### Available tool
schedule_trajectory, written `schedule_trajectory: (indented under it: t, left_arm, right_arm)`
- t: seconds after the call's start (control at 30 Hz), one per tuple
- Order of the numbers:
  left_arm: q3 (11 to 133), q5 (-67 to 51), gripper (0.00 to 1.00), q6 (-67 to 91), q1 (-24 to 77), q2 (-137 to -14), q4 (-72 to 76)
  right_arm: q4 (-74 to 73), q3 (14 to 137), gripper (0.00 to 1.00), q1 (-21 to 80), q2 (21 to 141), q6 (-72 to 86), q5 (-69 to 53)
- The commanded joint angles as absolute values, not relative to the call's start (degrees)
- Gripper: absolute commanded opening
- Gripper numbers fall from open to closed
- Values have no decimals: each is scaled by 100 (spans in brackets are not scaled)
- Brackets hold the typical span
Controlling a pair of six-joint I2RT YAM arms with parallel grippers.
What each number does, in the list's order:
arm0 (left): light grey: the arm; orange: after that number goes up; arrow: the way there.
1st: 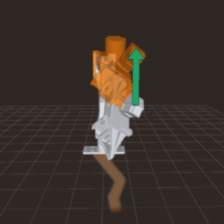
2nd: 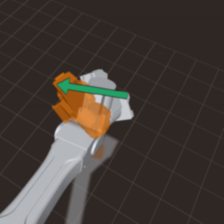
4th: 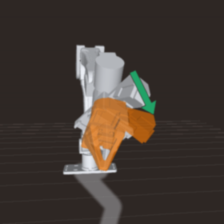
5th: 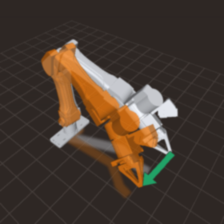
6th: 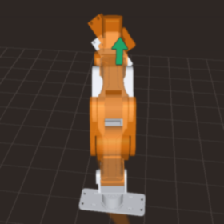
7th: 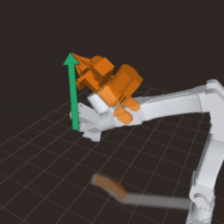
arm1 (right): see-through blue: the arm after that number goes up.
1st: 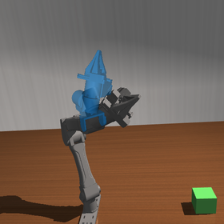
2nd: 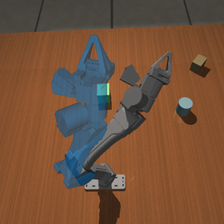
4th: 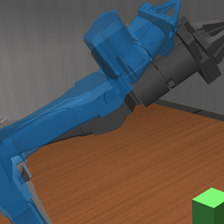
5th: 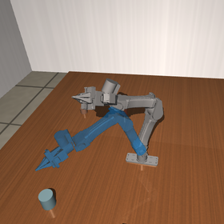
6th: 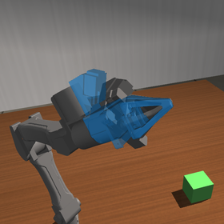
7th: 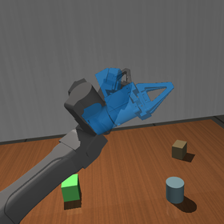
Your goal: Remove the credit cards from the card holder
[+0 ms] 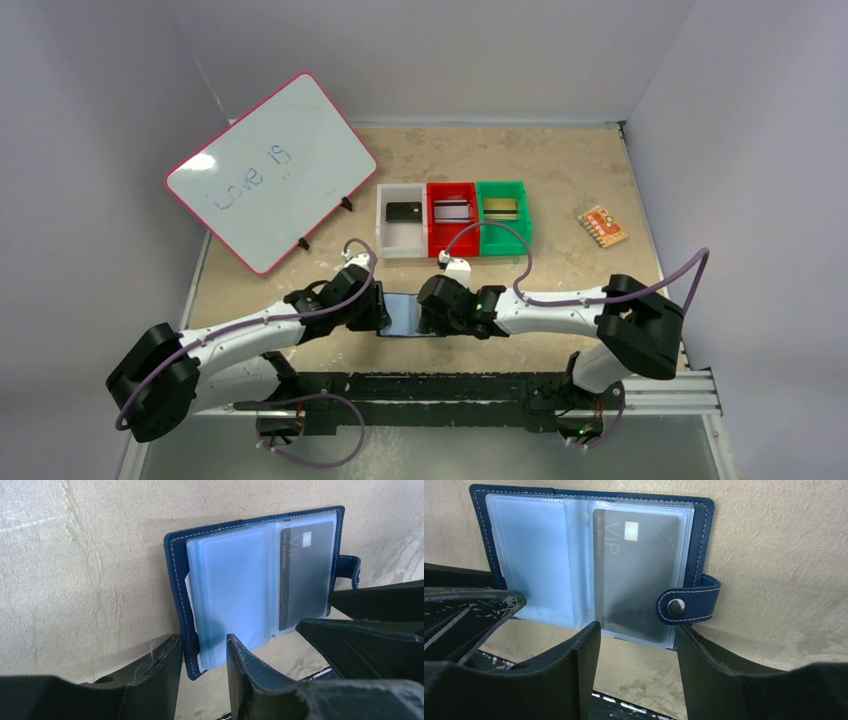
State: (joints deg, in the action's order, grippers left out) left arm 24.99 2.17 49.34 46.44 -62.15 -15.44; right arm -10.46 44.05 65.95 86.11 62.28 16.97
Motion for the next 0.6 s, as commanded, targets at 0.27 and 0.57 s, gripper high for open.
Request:
schedule_trajectory:
  t: [0.27, 0.57]
  left_arm:
    - [2628, 534, 20, 4951, 4849, -6162, -1321]
    - [2637, 538, 15, 4984, 4878, -6111, -1310]
  right_arm:
    - [-1399, 4909, 61, 6609, 8719, 6231, 2017]
    - [-1121, 4848, 62, 6605, 8728, 6114, 1748]
